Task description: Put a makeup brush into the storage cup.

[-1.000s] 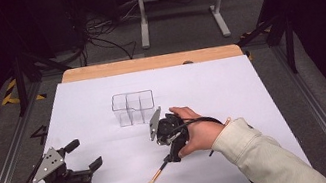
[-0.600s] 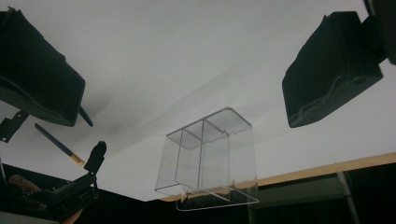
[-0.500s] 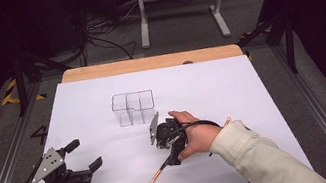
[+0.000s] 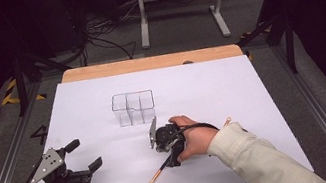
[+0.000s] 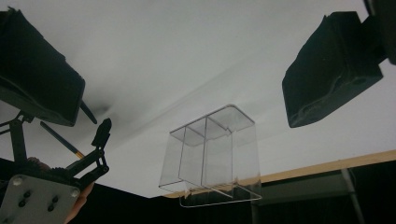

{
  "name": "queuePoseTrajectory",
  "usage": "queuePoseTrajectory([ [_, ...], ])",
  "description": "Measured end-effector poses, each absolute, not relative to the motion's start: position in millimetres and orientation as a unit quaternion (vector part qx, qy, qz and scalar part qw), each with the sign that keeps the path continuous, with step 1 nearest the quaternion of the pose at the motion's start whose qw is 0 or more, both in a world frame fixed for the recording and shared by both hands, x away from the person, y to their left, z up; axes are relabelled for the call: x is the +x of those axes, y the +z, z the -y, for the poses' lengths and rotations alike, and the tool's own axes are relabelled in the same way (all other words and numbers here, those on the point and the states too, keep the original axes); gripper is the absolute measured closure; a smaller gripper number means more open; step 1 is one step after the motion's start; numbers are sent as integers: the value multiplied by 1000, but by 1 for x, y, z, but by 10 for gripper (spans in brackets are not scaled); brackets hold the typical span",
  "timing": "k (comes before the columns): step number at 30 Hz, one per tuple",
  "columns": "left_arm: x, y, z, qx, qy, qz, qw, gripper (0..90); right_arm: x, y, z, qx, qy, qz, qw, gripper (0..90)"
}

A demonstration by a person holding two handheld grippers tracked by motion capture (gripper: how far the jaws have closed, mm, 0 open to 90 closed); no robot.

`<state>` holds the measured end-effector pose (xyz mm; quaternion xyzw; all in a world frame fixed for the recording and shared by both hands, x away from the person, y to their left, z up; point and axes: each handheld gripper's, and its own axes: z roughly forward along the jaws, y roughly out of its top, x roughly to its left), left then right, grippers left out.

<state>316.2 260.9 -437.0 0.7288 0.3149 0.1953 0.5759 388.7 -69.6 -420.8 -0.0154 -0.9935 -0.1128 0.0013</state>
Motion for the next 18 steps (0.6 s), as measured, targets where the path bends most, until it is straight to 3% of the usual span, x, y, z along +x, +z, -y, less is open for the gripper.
queuePoseTrajectory([
  [3, 316, -437, -261, 726, 194, -316, 579, 1, 388, -424, 68, -10, -105, 994, 3, 221],
  [8, 316, -438, -261, 728, 192, -317, 577, 1, 386, -427, 65, 7, -91, 996, 2, 347],
  [11, 317, -438, -261, 730, 193, -315, 575, 1, 386, -427, 63, 13, -86, 996, -1, 365],
  [18, 317, -438, -261, 728, 191, -318, 576, 1, 381, -424, 57, 43, -68, 997, 3, 578],
])
